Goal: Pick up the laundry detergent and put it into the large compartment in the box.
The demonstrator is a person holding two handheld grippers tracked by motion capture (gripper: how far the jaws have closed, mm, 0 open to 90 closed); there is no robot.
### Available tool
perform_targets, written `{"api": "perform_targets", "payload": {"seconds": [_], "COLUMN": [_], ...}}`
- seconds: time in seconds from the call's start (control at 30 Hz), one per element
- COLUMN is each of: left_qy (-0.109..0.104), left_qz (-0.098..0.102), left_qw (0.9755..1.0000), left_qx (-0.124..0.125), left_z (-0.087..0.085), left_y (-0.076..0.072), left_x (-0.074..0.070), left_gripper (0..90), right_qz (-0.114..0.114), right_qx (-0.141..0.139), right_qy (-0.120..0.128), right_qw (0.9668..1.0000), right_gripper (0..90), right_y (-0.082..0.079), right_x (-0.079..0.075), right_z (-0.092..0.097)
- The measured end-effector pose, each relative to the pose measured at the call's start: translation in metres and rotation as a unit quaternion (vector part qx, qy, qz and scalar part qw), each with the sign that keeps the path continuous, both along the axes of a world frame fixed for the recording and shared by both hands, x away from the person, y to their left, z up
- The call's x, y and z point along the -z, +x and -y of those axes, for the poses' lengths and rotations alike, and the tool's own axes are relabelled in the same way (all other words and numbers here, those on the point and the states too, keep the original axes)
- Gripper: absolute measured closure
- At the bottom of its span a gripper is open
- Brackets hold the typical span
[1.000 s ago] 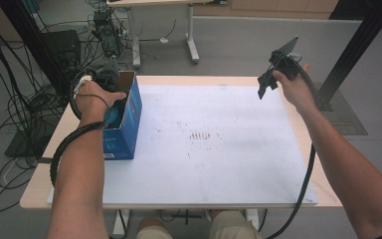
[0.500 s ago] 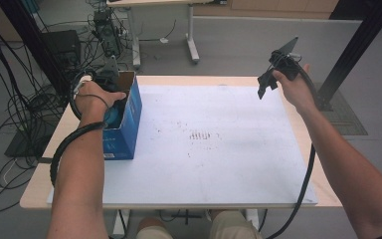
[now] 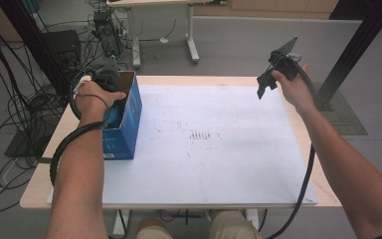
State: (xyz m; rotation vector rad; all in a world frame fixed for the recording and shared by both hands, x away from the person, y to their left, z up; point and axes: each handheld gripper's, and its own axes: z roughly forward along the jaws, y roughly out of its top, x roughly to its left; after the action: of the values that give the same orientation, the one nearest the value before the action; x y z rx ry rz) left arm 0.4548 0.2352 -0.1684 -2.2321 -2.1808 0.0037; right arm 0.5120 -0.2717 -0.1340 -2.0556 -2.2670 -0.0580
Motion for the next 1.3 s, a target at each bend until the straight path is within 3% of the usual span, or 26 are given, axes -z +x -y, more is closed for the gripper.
{"api": "perform_targets", "payload": {"seconds": [1.3], "left_qy": [-0.007], "left_qz": [0.003], "left_qw": [1.0000], "left_qx": [-0.005], "left_z": [-0.0029], "left_y": [-0.0019], "left_x": [0.0018], "left_gripper": [37.0], "right_qz": [0.004], "right_qx": [-0.005], "right_qy": [0.002], "right_qw": [1.0000], "right_gripper": [5.7], "right_y": [-0.0015], "right_x": [-0.0007], "right_z": [-0.0012]}}
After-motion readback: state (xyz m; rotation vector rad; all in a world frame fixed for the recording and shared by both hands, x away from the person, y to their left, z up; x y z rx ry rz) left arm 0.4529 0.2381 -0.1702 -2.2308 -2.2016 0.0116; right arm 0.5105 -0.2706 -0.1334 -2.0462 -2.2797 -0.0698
